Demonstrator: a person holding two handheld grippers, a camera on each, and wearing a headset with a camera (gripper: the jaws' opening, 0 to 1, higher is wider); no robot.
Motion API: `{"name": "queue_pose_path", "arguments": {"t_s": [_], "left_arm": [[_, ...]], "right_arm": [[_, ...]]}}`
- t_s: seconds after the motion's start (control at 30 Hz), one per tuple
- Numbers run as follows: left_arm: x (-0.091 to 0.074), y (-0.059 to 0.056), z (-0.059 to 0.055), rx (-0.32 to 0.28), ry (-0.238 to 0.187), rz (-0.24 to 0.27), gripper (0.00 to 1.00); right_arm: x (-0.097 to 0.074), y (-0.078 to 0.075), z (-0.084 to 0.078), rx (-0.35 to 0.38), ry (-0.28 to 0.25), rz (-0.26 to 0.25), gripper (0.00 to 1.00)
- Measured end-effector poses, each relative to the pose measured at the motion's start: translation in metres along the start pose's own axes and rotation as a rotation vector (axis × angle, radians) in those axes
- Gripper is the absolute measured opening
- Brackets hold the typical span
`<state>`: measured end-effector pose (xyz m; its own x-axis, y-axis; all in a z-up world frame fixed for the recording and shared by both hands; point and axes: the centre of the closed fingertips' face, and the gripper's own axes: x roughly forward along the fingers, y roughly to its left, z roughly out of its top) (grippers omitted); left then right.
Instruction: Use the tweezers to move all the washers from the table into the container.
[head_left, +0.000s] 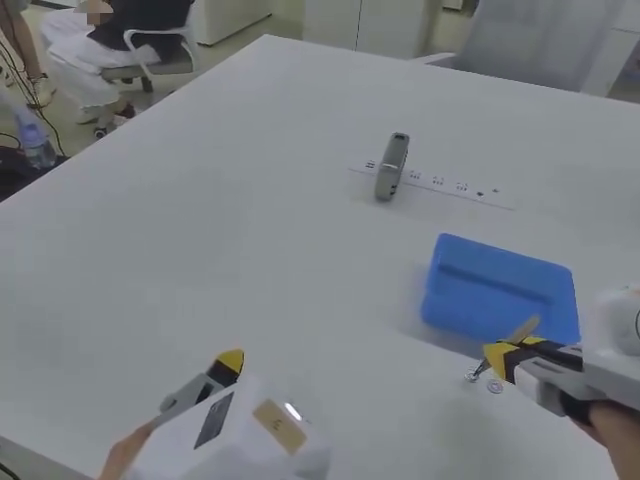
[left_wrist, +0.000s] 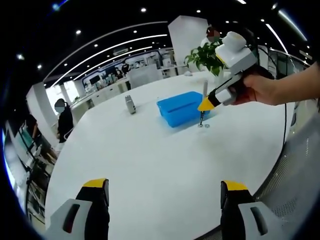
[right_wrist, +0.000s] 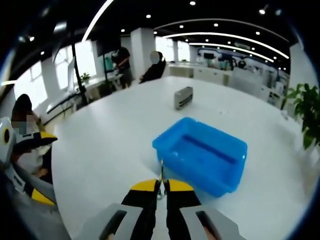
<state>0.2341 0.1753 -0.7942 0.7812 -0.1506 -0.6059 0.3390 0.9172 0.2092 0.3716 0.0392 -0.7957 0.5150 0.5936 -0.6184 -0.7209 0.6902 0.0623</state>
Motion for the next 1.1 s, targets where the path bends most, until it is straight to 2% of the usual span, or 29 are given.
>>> {"name": "queue_pose_path", "arguments": {"t_s": [0.17, 0.4, 0.7, 0.87, 1.1], "left_arm": [[-0.001, 0.002, 0.001, -0.007, -0.007, 0.008, 0.95], [-0.001, 0.004, 0.002, -0.013, -0.010, 0.012, 0.95], [0.000, 0.003, 0.002, -0.011, -0.005, 0.007, 0.95], [0.000, 0.002, 0.002, -0.010, -0.005, 0.004, 0.95], [0.000, 0.002, 0.002, -0.007, -0.004, 0.008, 0.95]], "right_arm": [[-0.010, 0.000, 0.013, 0.005, -0.028, -0.014, 0.02], [-0.015, -0.005, 0.031, -0.013, -0.071, -0.013, 0.02], [-0.021, -0.020, 0.059, -0.024, -0.129, -0.036, 0.02], [-0.020, -0.034, 0.067, -0.025, -0.144, -0.056, 0.02], [-0.013, -0.042, 0.074, -0.028, -0.149, -0.072, 0.02]]}}
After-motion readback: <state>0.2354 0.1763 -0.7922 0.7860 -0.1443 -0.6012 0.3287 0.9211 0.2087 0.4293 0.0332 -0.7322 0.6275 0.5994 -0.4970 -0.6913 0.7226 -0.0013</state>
